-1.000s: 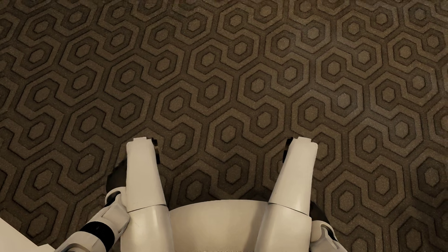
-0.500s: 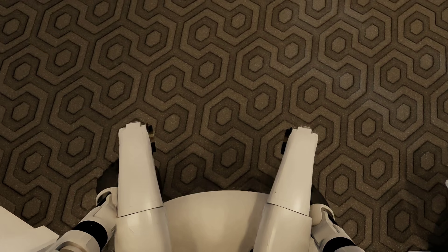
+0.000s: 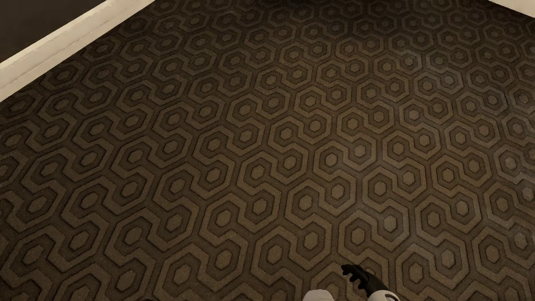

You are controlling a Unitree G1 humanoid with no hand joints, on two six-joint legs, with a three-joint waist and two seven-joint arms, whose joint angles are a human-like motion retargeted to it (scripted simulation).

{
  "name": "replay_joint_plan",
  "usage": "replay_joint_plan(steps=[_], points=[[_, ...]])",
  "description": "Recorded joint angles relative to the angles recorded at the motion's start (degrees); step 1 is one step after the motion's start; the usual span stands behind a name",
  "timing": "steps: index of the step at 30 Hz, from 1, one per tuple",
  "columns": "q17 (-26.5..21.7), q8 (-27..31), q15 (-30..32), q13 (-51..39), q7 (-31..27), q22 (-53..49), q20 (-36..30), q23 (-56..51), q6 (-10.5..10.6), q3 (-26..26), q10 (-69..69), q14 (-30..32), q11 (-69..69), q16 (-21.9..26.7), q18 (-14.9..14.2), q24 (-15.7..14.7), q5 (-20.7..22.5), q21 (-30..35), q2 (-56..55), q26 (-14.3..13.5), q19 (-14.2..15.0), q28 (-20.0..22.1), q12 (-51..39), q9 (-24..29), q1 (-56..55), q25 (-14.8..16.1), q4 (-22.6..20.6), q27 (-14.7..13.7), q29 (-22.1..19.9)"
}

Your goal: Take a seat on the dark gray chair

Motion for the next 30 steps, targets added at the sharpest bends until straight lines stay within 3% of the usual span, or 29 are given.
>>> replay_joint_plan(steps=[1,2,3,5,6,7,8,9,11,12,14,15,16,17,18,19,20,22,23,24,25,26,27,28,29,30], points=[[0.3,1.1,1.1,0.7,1.0,-1.3,-0.1,0.6,0.6,-0.5,-4.8,1.0,2.8,0.0,-0.1,0.5,1.0,0.2,-3.1,-1.1,3.2,1.3,-0.8,-1.2,3.5,0.4,0.1,-0.6,-1.5],[1.2,-0.1,1.1,2.7,2.4,-2.2,-0.5,1.3,0.2,-1.5,-10.2,2.2,3.7,-0.3,0.9,0.1,1.0,-1.0,-3.8,-0.4,4.7,1.0,-0.9,-1.7,9.1,0.0,-0.7,0.5,0.3],[1.6,-0.8,0.8,3.3,3.4,-3.5,-1.5,2.3,0.7,-2.6,-13.0,2.3,3.0,-0.7,1.2,0.1,1.4,-1.6,-6.1,-1.2,5.3,1.0,-2.7,-1.9,12.0,0.2,-0.8,-0.2,0.4],[2.9,-1.5,6.3,4.8,5.0,-6.7,-5.4,4.4,1.3,-4.5,-21.0,3.2,-4.5,-0.9,1.5,0.2,1.6,-3.9,-9.6,-1.8,7.4,2.5,-6.4,-2.1,19.8,4.1,-1.0,-1.0,0.5],[3.2,-1.5,9.1,5.7,5.7,-8.3,-6.4,5.8,1.4,-5.2,-26.3,4.1,-8.9,-0.9,1.1,0.7,2.0,-4.9,-11.7,-2.2,7.6,2.3,-8.5,-2.5,24.5,3.6,-1.4,-0.8,1.4],[3.6,-1.6,11.9,6.9,6.1,-9.8,-7.6,6.3,1.4,-5.9,-31.2,5.4,-13.0,-0.9,1.0,0.3,3.9,-5.3,-13.9,-3.3,6.2,2.8,-11.0,-3.1,28.8,4.0,-1.7,-1.1,0.7],[4.1,-1.7,12.8,8.6,6.8,-11.3,-8.5,6.3,1.5,-6.4,-32.1,4.4,-17.8,-1.1,0.2,2.0,5.3,-6.9,-14.9,-2.0,3.5,2.4,-12.4,-4.1,31.0,3.7,-1.7,-0.9,2.3],[4.0,-1.6,11.9,9.3,7.0,-12.9,-9.7,6.1,1.6,-6.6,-32.0,3.9,-22.0,-1.8,0.1,1.0,5.4,-8.9,-14.7,-3.1,0.4,3.2,-14.2,-4.2,32.9,3.5,-1.8,-1.1,2.9],[4.8,-2.4,13.2,12.0,8.0,-13.9,-10.7,6.1,1.5,-7.5,-31.1,6.1,-23.2,-2.2,-3.4,0.6,5.2,-9.9,-13.5,-2.6,0.8,5.1,-15.0,-5.4,36.2,3.5,-0.3,-0.3,1.7],[4.7,-2.5,14.5,12.7,7.8,-13.6,-10.6,6.5,2.0,-7.3,-27.1,7.4,-20.0,-2.4,-3.4,0.5,5.6,-10.7,-13.3,-2.1,0.6,5.3,-14.8,-5.7,36.0,3.1,0.5,-0.5,1.8],[3.4,-1.4,12.8,13.0,5.2,-12.9,-7.8,7.0,3.6,-6.4,-9.5,12.2,-16.4,-2.5,-6.7,-0.9,7.6,-7.8,-10.2,-1.5,1.4,5.6,-10.6,-5.9,31.5,3.4,2.6,-1.0,2.7],[3.2,-1.3,11.6,12.2,3.0,-11.7,-7.2,7.4,3.4,-5.3,1.7,19.3,-17.9,-1.9,-9.3,-1.9,9.9,-7.9,-5.0,-2.2,-2.4,4.5,-8.2,-5.0,28.0,3.4,3.3,-2.0,3.2],[1.9,-1.9,9.9,10.8,2.4,-10.4,-6.3,6.9,3.7,-3.8,13.5,30.4,-19.1,-1.7,-10.9,-2.5,11.0,-8.2,-1.0,-2.5,-6.2,3.2,-6.3,-4.7,21.3,3.7,3.3,-2.3,3.5],[0.5,-1.5,8.8,9.3,2.1,-8.9,-5.1,6.4,3.2,-2.1,22.6,27.7,-21.8,-2.0,-10.3,-2.9,11.0,-8.0,4.1,-1.5,-6.9,1.5,-3.9,-4.0,16.8,3.6,2.5,-1.6,5.2],[-0.8,-3.5,6.7,7.6,1.5,-6.7,-4.2,5.8,2.5,-0.9,31.3,20.9,-23.5,-2.2,-7.6,-3.2,10.8,-6.9,9.3,-0.7,-8.1,2.0,-1.3,-2.9,11.0,3.0,2.4,-1.6,5.2],[-2.3,-4.2,4.8,6.1,0.3,-4.6,-2.3,5.9,1.5,0.8,35.5,17.2,-26.2,-2.7,-8.6,-4.8,10.3,-4.2,14.9,-0.6,-8.0,3.1,1.3,-2.6,5.9,3.0,1.3,-0.6,4.9],[-3.1,-5.3,2.9,3.6,-0.4,-1.4,0.0,6.0,0.7,2.2,37.0,13.5,-28.5,-2.8,-8.5,-4.9,9.7,-2.7,19.0,0.3,-7.7,1.5,2.8,-2.4,-0.3,3.2,0.4,0.1,5.6],[-4.7,-6.6,0.0,-0.2,-2.9,0.5,2.5,4.9,-0.4,5.0,28.2,12.2,-33.6,-2.7,-10.7,-5.2,8.5,0.6,28.2,0.1,-6.3,2.1,8.1,-2.5,-9.5,5.2,-0.9,-0.3,3.7],[-6.0,-7.6,-1.2,-2.3,-4.0,-0.5,5.3,3.3,-0.3,6.1,18.7,12.2,-36.9,-2.8,-10.7,-4.7,8.7,0.5,32.8,1.5,-6.0,-1.9,9.2,-2.2,-12.8,4.9,-1.1,-0.9,5.8],[-6.3,-8.5,-1.7,-3.5,-4.2,-0.5,5.6,2.6,-0.5,6.7,4.4,15.4,-40.3,-2.7,-10.1,-5.7,8.2,1.4,37.5,-1.1,-4.4,1.2,12.2,-2.9,-13.1,5.1,-1.7,-1.3,4.4],[-6.3,-9.3,-3.3,-5.0,-2.9,-0.2,7.8,1.5,-1.1,6.9,-12.7,17.6,-40.5,-2.3,-7.8,-5.6,7.4,2.1,39.9,-0.8,-2.8,-0.8,13.3,-3.5,-11.8,5.3,-2.6,-2.0,4.3],[-6.6,-10.8,-5.8,-5.5,-1.3,0.1,9.1,0.6,-0.9,7.1,-26.3,21.0,-38.5,-2.4,-6.0,-5.9,7.0,2.5,41.1,-0.9,-1.6,0.4,14.9,-5.0,-11.0,4.3,-2.1,-2.6,4.0],[-6.1,-11.5,-7.1,-5.1,-0.3,-0.3,9.6,-0.9,-1.2,7.0,-34.4,23.6,-37.6,-1.7,-7.2,-7.6,6.7,3.3,43.0,-1.4,0.0,0.9,17.1,-6.4,-10.2,4.6,-1.2,-2.7,4.1],[-6.1,-11.5,-7.4,-4.5,-1.4,-0.3,11.3,-1.7,-1.5,7.5,-29.9,21.7,-35.0,-1.7,-8.1,-6.6,5.8,2.5,44.9,-1.7,1.4,1.2,17.9,-6.4,-10.9,3.5,-0.9,-3.8,5.0],[-6.5,-11.3,-7.0,-3.7,-2.3,0.4,9.7,-1.9,-1.8,8.3,-24.6,26.3,-31.1,-1.2,-8.6,-7.3,5.0,1.7,46.0,-1.3,2.3,-0.2,17.9,-6.3,-11.7,2.0,-2.1,-2.8,5.5],[-5.1,-10.7,-5.4,0.5,-1.8,1.8,9.9,-2.8,-2.7,8.2,-18.4,29.8,-24.7,-1.2,-9.1,-6.9,2.5,-0.4,46.7,0.0,4.1,1.0,18.6,-7.5,-11.7,4.4,-3.5,-2.2,3.9]])
